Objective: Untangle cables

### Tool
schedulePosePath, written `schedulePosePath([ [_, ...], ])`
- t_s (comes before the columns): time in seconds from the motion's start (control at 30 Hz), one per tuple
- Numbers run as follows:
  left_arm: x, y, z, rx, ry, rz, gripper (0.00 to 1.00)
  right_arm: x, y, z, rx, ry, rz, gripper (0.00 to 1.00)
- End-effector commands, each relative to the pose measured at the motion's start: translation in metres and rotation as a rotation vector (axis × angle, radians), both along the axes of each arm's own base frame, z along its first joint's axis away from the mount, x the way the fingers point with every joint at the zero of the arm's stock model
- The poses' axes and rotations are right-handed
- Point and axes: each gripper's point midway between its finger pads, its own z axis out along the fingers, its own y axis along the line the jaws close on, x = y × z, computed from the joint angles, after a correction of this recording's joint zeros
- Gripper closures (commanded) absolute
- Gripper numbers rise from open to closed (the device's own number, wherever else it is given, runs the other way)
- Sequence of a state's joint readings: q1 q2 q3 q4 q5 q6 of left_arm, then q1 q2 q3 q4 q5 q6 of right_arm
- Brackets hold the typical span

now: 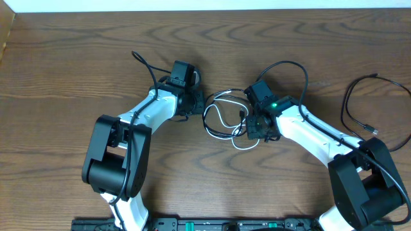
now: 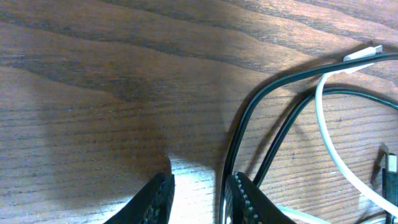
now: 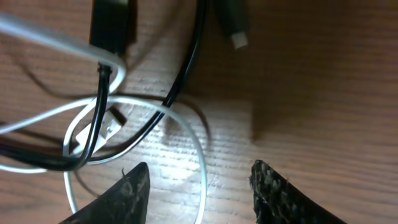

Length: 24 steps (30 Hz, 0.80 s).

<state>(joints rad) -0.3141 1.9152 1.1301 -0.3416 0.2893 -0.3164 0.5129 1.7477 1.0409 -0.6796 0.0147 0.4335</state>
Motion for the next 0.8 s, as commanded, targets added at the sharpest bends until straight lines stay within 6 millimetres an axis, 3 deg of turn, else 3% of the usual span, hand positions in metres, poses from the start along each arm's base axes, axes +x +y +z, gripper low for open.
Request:
schedulePosePath([
  [0.0,-0.007,0.007,-0.015,0.027,0.041,0.008,0.67,0.004,-0.003,-0.002,-0.031,-0.025,0.002,0.54],
  [0.2,-0.005,0.010,-0.016,0.044,0.032,0.017,0.66,0.016,-0.007,0.001,-0.058,-0.081,-0.009,0.60],
  [0.4,0.005,0.034,-0.012,0.083,0.030,0.075,0.67,0.032,-0.002,0.005,-0.049,-0.153,0.009,0.77],
  [0.57,0.007,0.064,0.012,0.030,0.140,0.188,0.81,0.045,0.005,0.015,-0.033,-0.201,0.070,0.82],
  [0.63,0.013,0.070,0.026,-0.038,0.153,0.213,0.92,0.051,0.013,0.022,0.015,-0.205,0.074,0.85],
  [0.77,0.020,0.085,0.035,-0.134,0.161,0.261,0.92,0.055,0.043,0.036,0.171,-0.202,0.110,0.98],
])
